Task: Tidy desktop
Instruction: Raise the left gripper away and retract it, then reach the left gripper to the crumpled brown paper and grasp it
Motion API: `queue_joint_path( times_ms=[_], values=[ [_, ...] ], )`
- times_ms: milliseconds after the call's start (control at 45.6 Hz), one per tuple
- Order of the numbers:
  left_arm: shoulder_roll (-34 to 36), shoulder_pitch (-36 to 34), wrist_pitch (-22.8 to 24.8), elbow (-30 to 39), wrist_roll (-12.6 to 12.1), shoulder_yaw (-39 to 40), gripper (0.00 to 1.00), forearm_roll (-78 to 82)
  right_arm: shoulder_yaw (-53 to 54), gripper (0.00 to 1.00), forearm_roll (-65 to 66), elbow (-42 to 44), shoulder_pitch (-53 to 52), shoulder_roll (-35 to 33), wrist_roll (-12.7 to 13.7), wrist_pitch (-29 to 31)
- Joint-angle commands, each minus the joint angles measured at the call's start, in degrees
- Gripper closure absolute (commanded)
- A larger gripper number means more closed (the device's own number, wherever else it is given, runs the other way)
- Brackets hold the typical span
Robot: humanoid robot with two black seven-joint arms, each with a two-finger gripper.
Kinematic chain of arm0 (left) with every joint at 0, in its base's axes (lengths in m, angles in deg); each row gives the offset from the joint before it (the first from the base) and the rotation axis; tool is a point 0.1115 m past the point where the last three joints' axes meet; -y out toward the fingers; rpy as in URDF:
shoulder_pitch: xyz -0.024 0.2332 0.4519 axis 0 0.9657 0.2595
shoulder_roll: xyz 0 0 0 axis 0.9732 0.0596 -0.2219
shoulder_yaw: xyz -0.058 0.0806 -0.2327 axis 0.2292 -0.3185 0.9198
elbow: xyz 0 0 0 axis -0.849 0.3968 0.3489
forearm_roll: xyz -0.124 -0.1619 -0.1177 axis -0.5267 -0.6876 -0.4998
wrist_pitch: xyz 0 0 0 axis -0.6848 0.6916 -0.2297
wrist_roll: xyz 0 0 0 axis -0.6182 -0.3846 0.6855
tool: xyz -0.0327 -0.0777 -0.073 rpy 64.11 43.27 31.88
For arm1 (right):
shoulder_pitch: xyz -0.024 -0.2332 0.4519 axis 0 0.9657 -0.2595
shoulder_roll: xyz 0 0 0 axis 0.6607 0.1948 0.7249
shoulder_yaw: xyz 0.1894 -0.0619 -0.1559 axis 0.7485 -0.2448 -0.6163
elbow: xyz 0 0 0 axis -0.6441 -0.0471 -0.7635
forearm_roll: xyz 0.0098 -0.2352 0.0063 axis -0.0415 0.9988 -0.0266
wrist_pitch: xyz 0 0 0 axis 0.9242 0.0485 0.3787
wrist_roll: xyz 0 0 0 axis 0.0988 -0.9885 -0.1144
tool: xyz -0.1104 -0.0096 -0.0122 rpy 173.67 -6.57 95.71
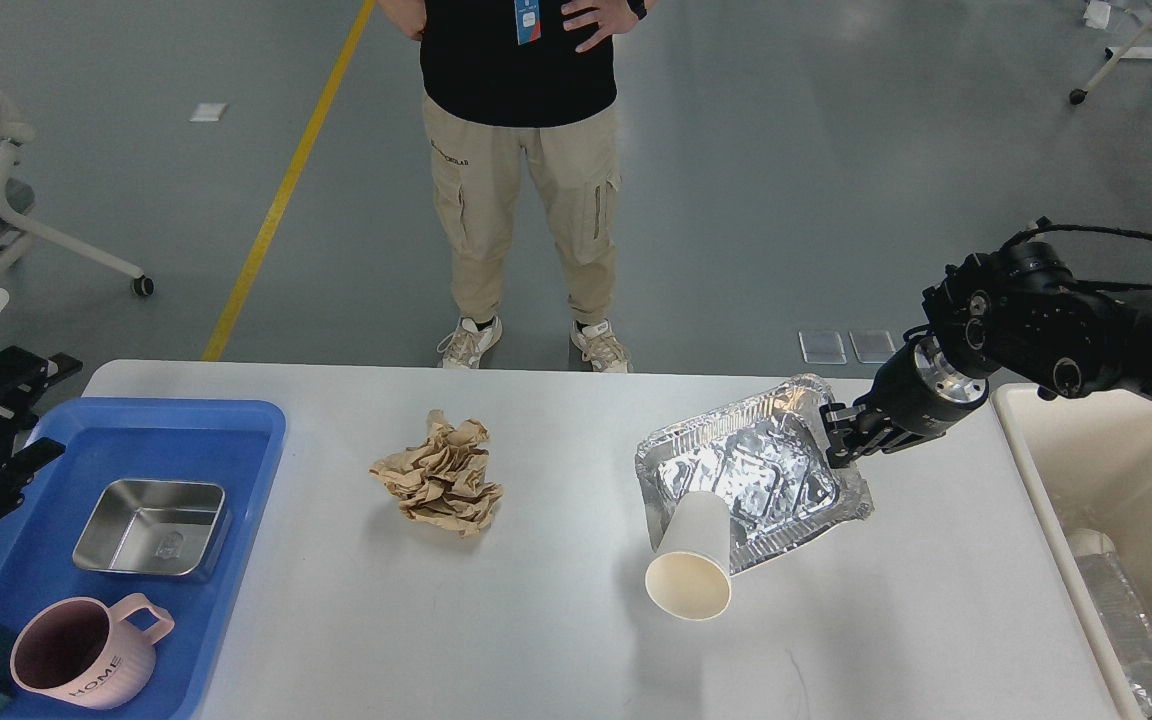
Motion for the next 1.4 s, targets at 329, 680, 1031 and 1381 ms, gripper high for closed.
queue_joint_path(
  times_ms=[329,680,1031,1381],
  values=[
    [20.66,0.79,-0.06,4.59,1.67,-8.33,0.04,0.79,0.09,1.00,-0.27,1.03,0.25,2.11,0.00,-0.16],
    [26.73,0.26,3.10,5.29,4.30,-8.07,0.04,3.95,0.09,1.00,-0.36,1.29,0.07,2.99,0.00,-0.24],
    [18.65,-10.27,15.48,3.80,6.50,-5.61,0.04,33.90,0.09,1.00,-0.44,1.55,-0.19,3.96,0.00,-0.33],
    [-5.60,-28.91,32.10,-8.76,6.59,-7.01,0.04,66.78,0.18,1.00,-0.62,1.82,-0.28,5.28,0.00,-0.33]
  ],
)
